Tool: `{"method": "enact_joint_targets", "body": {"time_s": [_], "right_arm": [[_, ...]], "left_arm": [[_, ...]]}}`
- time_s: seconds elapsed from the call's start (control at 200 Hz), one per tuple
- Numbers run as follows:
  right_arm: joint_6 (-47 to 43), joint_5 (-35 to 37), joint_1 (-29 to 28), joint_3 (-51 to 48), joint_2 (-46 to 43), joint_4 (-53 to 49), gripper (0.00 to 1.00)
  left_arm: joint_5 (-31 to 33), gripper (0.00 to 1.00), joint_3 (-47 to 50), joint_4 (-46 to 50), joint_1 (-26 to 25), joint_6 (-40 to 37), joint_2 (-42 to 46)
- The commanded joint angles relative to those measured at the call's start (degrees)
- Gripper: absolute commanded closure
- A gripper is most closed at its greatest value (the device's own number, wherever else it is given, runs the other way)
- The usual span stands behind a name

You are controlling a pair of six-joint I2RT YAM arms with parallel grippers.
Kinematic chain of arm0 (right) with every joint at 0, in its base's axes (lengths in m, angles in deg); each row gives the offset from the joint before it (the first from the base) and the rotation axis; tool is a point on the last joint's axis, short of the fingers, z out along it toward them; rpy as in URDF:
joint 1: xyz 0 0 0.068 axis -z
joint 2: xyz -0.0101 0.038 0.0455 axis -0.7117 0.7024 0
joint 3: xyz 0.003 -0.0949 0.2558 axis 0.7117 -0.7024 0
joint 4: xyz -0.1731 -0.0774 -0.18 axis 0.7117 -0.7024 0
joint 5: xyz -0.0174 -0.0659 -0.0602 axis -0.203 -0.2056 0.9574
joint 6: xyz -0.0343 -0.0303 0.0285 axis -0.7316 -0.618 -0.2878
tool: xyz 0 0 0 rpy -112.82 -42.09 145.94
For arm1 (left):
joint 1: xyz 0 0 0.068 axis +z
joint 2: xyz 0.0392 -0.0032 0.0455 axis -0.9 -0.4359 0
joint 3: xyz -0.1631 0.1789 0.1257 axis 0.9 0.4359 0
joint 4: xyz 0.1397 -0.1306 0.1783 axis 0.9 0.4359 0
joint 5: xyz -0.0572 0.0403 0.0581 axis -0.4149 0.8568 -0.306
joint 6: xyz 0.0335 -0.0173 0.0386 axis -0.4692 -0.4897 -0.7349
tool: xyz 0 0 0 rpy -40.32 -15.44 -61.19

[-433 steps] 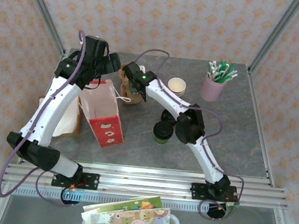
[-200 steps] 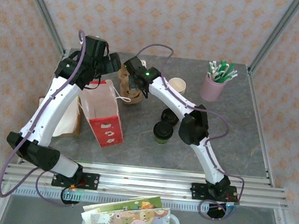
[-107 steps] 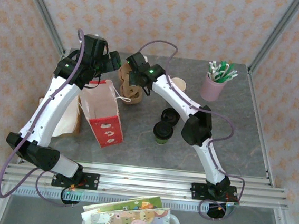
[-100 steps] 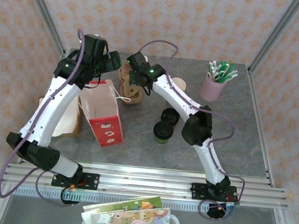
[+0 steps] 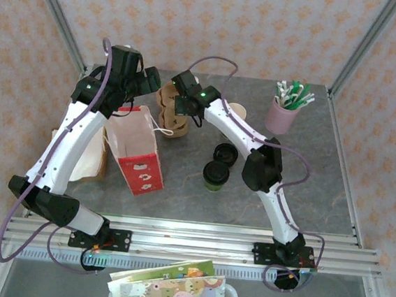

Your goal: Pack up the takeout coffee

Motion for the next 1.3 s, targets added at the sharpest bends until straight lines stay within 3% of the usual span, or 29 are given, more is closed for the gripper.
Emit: {"method": "enact_joint_targets", "body": {"time_s": [0.0, 0.145, 0.545, 0.786, 1.066, 1.296], "right_arm": [[-1.0, 1.8, -0.5, -0.2, -0.3, -0.9, 0.89], [-1.6, 2.7, -0.9, 0.5, -0.4, -1.5, 0.77], [-3.1, 4.2, -1.4, 2.3, -0.6, -3.3, 0.54], [-3.3, 1.6, -1.2, 1.7, 0.6, -4.0, 0.55], [-3.3, 0.7, -1.1, 1.7, 1.2, -3.3, 0.67], [-3.0, 1.2, -1.0, 1.5, 2.0, -3.3, 0.65]], "left_arm": [[0.5, 0.08, 0.7, -1.2, -0.1, 0.0, 1.7], [0.5, 0.08, 1.2, -1.4, -0.1, 0.0, 2.2], [0.7, 0.08, 1.1, -1.0, -0.1, 0.3, 2.7], [0.3, 0.08, 0.5, -0.9, -0.1, 0.5, 2.2], [0.3, 0.07, -0.2, -0.9, -0.1, 0.4, 1.6], [0.3, 0.08, 0.4, -1.1, -0.1, 0.5, 2.0]]}}
